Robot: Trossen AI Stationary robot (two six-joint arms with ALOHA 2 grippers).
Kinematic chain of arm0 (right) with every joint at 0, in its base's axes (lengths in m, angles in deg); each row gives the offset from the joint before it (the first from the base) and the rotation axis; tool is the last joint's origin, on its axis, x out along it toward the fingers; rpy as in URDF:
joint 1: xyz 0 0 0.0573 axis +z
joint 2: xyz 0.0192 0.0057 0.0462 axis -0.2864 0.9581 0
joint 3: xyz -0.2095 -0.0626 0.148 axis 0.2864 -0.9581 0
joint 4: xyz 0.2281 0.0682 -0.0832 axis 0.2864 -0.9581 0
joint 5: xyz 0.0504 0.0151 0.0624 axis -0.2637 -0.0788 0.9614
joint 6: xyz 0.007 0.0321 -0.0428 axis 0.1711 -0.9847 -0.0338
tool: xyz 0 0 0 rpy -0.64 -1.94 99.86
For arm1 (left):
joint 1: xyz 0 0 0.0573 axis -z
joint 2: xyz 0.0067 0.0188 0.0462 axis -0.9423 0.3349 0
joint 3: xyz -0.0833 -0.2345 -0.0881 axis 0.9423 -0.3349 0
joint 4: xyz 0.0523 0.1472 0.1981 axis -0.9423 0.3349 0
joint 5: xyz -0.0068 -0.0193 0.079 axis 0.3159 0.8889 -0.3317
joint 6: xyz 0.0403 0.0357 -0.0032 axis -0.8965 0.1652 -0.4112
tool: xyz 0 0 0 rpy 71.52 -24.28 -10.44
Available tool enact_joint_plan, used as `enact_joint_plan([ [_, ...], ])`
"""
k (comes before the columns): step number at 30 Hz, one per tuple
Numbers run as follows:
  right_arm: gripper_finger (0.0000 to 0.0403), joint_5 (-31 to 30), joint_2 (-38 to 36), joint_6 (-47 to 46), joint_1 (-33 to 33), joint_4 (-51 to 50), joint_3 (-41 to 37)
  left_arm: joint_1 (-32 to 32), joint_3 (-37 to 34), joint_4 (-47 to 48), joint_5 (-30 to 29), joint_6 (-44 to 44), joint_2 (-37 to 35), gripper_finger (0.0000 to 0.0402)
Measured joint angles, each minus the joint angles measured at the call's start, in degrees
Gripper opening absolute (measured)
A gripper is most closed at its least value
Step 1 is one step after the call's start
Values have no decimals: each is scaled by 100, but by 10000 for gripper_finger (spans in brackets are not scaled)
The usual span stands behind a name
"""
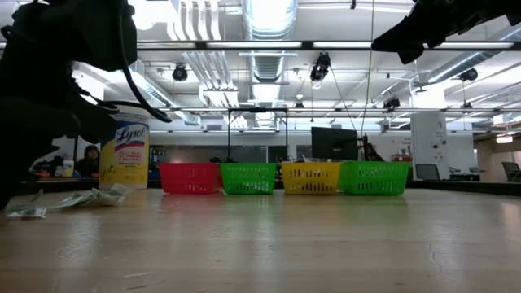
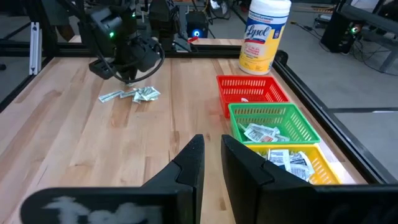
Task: Pick & Place First Aid Supplies
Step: Put the green bandage into the red bin
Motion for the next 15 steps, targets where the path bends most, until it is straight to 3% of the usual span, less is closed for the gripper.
enact_joint_plan([
  [8,52,0,0,-4,0,0,0,2,-5,33,-6,-44,4,6],
  [15,52,0,0,5,0,0,0,7,77,243,-24,-199,-190,1],
])
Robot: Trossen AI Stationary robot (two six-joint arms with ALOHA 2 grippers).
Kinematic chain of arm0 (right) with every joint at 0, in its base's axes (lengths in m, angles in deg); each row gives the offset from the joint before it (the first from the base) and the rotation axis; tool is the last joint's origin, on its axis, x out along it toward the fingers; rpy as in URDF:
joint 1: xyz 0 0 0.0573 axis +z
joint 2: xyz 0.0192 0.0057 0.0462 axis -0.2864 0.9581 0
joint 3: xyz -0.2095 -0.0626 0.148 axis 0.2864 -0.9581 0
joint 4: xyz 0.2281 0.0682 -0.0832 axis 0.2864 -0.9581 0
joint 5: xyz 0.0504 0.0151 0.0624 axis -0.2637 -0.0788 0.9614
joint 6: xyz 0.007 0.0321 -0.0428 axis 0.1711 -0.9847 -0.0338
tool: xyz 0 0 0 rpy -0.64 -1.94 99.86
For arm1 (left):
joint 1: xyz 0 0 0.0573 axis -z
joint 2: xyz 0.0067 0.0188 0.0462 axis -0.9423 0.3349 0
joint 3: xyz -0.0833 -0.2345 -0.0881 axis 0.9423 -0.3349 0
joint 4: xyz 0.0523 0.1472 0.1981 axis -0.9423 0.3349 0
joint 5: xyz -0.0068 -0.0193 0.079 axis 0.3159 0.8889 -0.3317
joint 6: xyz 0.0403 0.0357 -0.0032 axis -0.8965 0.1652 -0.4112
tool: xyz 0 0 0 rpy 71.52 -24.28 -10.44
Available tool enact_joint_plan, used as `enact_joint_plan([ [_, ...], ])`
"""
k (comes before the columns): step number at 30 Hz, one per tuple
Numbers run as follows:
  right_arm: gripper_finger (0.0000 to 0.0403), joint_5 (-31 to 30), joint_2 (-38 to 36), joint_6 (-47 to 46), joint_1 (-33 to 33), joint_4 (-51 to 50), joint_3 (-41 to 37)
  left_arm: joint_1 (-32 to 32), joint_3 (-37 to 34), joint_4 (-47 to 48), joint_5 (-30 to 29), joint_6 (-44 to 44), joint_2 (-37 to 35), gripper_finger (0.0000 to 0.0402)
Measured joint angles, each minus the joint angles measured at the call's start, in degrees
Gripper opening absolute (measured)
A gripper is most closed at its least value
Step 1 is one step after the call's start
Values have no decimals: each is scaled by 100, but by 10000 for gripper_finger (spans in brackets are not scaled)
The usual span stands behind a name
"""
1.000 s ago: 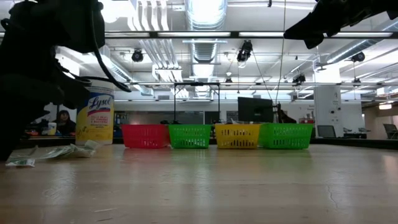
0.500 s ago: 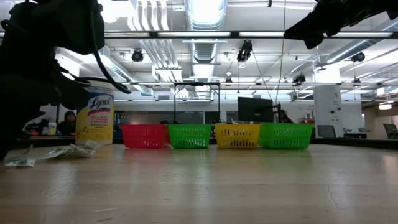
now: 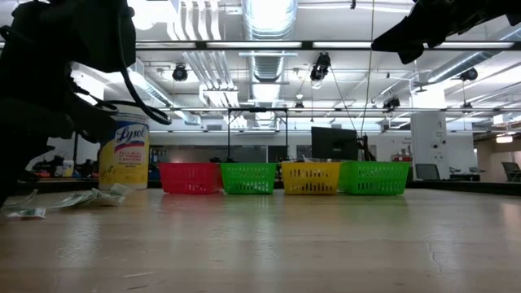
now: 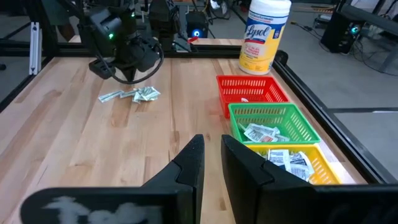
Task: Pick & Place First Aid Supplies
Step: Put the green bandage into the red bin
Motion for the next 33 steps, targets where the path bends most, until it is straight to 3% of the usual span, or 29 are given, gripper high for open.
enact_joint_plan([
  [7,52,0,0,-8,0,0,-2,4,224,79,123,-164,-661,0],
  [13,52,0,0,-9,0,0,0,2,489,5,9,-795,-1454,0],
  [23,52,0,0,-7,0,-1,0,-11,503,-1501,-1490,-1553,-2541,0],
  [33,52,0,-1,-7,0,0,-2,-101,503,-2303,-3118,-1788,-2741,0],
])
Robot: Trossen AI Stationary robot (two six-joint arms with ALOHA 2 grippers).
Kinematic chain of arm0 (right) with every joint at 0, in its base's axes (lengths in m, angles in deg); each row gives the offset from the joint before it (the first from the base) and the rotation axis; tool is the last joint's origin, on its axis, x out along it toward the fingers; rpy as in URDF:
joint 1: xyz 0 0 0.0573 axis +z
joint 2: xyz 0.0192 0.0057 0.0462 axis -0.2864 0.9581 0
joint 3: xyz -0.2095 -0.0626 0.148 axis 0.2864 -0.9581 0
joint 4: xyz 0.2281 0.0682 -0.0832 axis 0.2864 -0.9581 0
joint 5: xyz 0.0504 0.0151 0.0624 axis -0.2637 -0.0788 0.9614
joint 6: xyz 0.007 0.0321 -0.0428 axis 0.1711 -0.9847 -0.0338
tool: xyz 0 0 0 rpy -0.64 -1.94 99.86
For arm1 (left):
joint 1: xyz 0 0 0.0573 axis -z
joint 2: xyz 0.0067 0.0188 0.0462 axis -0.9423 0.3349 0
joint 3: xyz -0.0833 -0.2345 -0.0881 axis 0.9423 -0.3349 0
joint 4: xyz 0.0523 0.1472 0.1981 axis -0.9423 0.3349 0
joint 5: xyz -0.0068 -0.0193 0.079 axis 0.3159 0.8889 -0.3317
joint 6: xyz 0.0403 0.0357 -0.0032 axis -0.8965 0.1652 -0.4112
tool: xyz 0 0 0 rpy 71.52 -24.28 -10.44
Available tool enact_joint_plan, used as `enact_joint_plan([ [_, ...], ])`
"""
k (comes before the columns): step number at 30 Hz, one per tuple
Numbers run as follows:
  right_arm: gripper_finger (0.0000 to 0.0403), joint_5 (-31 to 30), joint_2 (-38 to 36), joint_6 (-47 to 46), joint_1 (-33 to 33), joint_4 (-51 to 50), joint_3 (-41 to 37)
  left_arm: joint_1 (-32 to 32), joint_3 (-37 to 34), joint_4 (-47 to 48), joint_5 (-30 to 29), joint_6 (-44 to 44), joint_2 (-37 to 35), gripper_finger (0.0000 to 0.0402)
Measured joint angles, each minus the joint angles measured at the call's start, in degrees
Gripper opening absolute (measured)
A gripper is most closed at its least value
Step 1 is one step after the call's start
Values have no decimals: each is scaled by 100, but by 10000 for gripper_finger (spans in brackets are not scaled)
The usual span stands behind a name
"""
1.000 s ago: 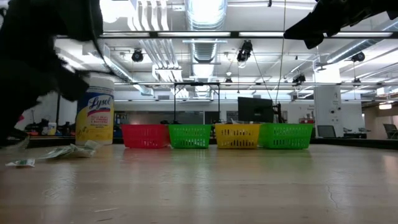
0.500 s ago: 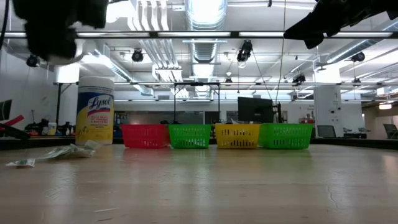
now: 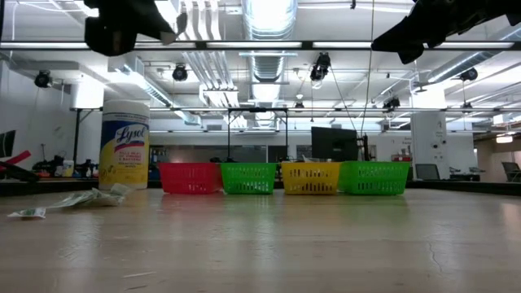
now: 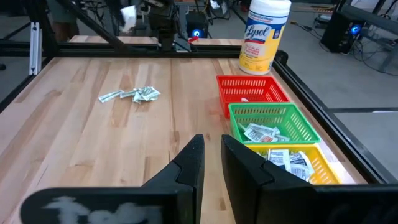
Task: Pick & Place First Aid Supplies
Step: Put the green bandage into the red bin
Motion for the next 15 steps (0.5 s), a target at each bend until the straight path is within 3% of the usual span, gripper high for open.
enact_joint_plan([
  [10,52,0,0,6,0,0,2,-307,-2,-429,-2070,-35,22,0],
  [15,52,0,1,6,0,0,2,-770,-2,-432,-2239,-50,22,0],
])
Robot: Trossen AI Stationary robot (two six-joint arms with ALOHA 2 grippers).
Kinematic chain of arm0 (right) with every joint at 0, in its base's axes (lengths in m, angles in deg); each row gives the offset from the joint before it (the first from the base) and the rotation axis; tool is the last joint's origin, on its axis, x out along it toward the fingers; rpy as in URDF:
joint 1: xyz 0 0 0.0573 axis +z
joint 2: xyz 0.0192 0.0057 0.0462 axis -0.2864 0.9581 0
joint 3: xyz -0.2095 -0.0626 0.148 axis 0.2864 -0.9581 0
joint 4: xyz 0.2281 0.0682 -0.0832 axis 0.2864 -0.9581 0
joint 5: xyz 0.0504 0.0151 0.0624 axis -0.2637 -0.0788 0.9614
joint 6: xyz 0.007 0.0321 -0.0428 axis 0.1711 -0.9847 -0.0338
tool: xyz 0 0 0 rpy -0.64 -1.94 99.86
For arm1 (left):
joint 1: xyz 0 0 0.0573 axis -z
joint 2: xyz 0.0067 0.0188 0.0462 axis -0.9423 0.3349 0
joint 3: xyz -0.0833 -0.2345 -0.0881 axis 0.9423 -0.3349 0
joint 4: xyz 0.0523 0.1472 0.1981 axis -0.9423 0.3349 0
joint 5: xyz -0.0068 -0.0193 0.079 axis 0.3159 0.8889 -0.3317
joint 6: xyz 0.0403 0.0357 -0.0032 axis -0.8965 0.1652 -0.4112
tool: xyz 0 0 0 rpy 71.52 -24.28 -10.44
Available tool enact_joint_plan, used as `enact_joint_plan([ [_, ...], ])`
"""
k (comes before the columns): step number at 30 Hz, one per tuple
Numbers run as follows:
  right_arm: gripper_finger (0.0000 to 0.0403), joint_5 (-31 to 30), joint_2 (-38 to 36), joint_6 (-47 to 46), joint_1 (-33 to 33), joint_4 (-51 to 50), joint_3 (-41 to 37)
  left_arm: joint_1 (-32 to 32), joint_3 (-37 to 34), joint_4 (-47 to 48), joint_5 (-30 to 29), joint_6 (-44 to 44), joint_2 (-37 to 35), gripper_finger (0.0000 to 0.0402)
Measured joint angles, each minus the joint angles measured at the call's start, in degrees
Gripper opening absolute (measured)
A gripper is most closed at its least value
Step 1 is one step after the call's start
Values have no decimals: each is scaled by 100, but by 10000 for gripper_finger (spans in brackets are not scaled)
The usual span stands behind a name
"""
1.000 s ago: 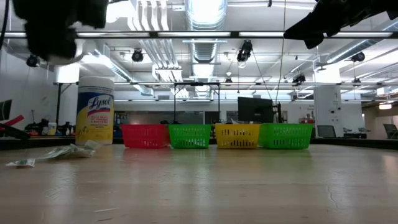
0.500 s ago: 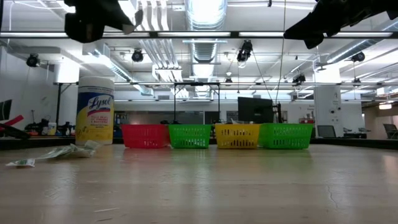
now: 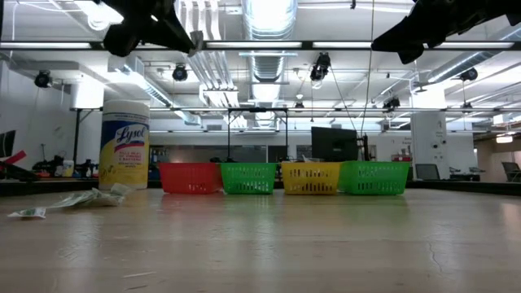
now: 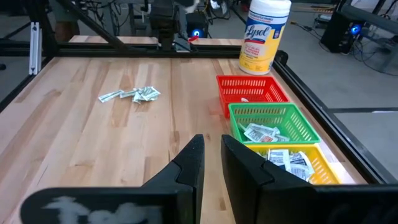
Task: Pick & Place First Aid Supplies
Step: Put the green bandage into the red bin
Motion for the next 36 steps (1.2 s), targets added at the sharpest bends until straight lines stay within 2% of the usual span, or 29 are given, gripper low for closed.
enact_joint_plan([
  [8,52,0,-2,-8,0,0,0,-806,0,-433,28,-434,376,0],
  [16,52,0,-2,-6,0,-2,0,-1636,259,-433,443,-733,1040,0],
  [20,52,0,-1,-3,0,-2,-1,-2026,625,-104,864,-1145,1457,0],
  [28,52,0,0,0,0,0,0,-2802,1491,1171,1562,-1762,2267,0],
  [36,52,0,-1,-8,0,0,0,-3520,1762,1463,2752,-2363,2874,0],
])
